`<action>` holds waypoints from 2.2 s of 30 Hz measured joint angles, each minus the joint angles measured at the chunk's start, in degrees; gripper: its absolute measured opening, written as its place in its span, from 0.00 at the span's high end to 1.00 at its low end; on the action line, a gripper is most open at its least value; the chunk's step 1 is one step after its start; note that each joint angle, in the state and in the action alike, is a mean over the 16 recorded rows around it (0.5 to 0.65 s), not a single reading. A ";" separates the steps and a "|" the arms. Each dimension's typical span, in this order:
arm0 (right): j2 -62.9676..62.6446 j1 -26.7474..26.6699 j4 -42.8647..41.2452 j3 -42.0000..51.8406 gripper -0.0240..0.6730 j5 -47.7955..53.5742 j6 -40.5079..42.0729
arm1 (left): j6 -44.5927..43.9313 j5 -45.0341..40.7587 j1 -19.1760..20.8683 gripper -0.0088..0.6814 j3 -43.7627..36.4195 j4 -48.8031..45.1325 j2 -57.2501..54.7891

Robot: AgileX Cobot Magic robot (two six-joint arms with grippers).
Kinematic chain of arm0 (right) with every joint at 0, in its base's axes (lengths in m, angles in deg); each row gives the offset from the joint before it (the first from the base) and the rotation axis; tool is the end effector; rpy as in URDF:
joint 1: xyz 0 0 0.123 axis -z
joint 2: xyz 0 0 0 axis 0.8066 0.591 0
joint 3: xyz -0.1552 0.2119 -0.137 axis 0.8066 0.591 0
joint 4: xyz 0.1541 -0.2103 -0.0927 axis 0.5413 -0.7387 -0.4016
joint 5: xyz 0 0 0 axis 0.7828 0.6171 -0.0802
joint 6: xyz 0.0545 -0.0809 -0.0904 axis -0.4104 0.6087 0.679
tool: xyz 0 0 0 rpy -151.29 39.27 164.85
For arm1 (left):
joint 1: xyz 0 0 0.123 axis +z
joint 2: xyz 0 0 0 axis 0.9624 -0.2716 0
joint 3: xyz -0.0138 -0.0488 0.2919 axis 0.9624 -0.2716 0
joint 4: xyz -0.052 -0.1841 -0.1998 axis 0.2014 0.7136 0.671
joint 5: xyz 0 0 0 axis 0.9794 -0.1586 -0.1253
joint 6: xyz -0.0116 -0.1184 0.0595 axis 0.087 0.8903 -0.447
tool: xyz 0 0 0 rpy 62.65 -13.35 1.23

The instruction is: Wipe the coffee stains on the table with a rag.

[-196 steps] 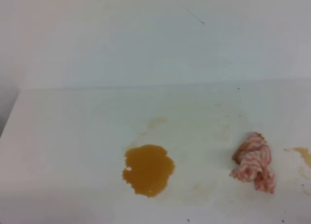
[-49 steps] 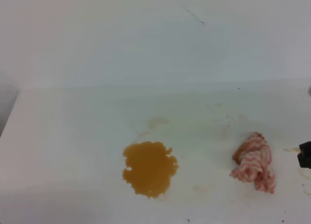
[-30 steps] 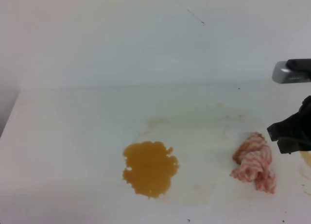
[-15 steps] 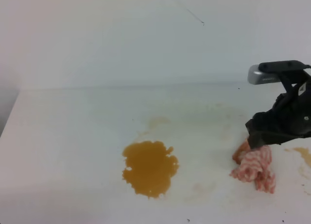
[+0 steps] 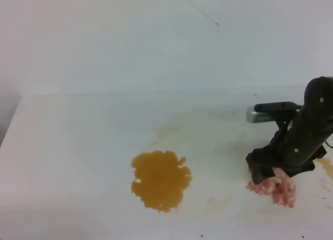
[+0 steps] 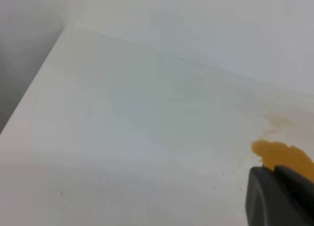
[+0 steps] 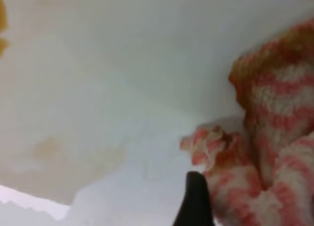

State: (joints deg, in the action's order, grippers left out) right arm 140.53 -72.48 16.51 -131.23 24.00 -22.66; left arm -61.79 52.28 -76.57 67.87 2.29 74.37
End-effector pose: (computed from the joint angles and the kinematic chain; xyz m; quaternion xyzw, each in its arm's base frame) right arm 0.3642 0.1425 0.1345 -0.1101 0.9837 0.0938 0.1071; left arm 0.1081 -0.0124 0.1652 -0.0784 0.7748 -0.1271 0.6143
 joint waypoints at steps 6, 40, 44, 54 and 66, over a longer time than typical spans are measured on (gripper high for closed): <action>2.78 0.00 1.36 -0.50 0.65 -0.47 0.89 | 0.00 -0.03 0.00 0.99 0.00 0.00 0.00; 16.04 -17.03 49.91 -25.04 0.96 7.29 43.02 | 0.00 0.01 0.00 0.99 0.00 0.00 0.00; 19.88 -17.37 46.89 -26.09 0.96 7.44 41.00 | 0.00 -0.01 0.00 0.99 0.00 0.00 0.00; 24.08 -17.01 29.41 -26.62 0.96 6.57 29.44 | 0.00 -0.02 0.00 0.99 0.00 0.00 0.00; 24.18 -16.33 9.64 -26.62 0.96 6.46 17.77 | 0.00 -0.02 0.00 0.99 0.00 0.00 0.00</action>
State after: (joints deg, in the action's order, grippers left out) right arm 164.71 -88.80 26.15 -157.85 30.46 -4.89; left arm -61.79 52.25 -76.57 67.87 2.29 74.37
